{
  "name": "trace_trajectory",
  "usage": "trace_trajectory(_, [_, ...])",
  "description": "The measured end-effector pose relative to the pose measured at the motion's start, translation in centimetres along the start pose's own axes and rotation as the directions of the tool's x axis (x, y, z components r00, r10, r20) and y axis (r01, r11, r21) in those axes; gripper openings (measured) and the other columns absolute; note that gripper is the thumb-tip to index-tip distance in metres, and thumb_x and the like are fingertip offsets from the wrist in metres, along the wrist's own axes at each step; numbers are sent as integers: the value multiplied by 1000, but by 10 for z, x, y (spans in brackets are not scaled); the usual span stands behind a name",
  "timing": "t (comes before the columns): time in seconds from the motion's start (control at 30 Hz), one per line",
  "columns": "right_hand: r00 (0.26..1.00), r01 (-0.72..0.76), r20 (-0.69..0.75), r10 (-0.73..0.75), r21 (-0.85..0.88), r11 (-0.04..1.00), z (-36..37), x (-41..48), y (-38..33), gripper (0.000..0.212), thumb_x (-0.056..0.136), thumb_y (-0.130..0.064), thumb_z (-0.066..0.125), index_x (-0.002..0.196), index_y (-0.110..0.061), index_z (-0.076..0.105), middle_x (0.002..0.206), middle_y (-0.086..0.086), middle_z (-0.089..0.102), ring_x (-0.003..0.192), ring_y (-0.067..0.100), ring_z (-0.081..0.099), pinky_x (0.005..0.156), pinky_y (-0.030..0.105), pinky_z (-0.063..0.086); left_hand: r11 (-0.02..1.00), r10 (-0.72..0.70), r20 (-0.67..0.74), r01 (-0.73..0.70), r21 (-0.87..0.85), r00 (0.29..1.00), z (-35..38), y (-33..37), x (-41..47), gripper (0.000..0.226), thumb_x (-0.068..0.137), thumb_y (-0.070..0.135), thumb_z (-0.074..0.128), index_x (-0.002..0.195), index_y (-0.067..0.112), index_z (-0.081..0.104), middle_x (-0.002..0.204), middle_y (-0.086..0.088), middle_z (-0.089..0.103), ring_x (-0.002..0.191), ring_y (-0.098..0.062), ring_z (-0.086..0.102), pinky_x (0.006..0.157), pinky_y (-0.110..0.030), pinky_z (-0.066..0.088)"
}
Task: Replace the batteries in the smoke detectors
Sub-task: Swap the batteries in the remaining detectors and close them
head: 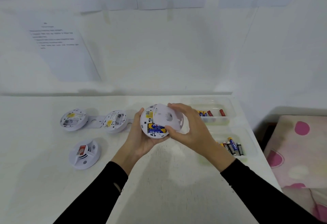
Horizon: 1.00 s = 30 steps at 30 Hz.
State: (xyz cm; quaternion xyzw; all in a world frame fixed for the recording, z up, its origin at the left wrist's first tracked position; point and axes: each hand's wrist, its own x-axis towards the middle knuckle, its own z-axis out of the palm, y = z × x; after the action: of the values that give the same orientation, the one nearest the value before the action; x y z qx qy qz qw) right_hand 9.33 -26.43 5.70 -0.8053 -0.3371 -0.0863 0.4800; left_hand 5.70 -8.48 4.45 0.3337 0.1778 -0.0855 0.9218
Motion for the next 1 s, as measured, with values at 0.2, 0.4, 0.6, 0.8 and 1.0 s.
trace_trajectory(0.2, [979, -73, -192, 63, -50, 996, 6, 8, 2, 60, 76, -46, 71, 127, -25, 50, 122, -16, 54, 111, 8, 50, 96, 35, 41, 992, 126, 2, -126, -31, 992, 14, -13, 9, 59, 99, 55, 36, 133, 12, 58, 129, -19, 64, 116, -35, 64, 93, -52, 54])
trace_trajectory(0.4, [948, -54, -318, 36, -48, 997, 30, -6, -11, 57, 75, -42, 71, 126, -27, 51, 118, -29, 49, 113, -14, 40, 97, 41, 41, 972, 233, -26, -233, 9, 972, 17, -27, 21, 66, 99, 61, 30, 146, 17, 45, 144, -14, 53, 133, -31, 50, 112, -47, 40])
trace_trajectory(0.6, [934, -101, -349, 77, -51, 994, 37, -4, -11, 58, 74, -37, 79, 125, -26, 53, 121, -27, 50, 116, -14, 40, 101, 41, 33, 971, 224, 5, -224, 79, 975, 17, -32, 22, 71, 98, 65, 23, 143, 16, 49, 140, -14, 57, 132, -29, 51, 118, -49, 29])
trace_trajectory(0.8, [937, -135, -332, 105, -68, 989, 39, 1, -7, 59, 74, -41, 75, 126, -32, 49, 123, -29, 49, 117, -9, 43, 103, 33, 24, 962, 239, 51, -243, 123, 970, 16, -29, 19, 64, 101, 56, 24, 143, 14, 49, 141, -15, 56, 133, -30, 50, 116, -47, 33])
trace_trajectory(1.0, [943, -134, -317, 99, -89, 987, 39, 3, -4, 59, 76, -42, 74, 127, -36, 46, 124, -25, 52, 116, -7, 44, 104, 32, 21, 958, 262, 94, -271, 98, 961, 23, -22, 14, 47, 102, 32, 29, 125, 12, 65, 131, -16, 63, 120, -28, 61, 101, -39, 51])
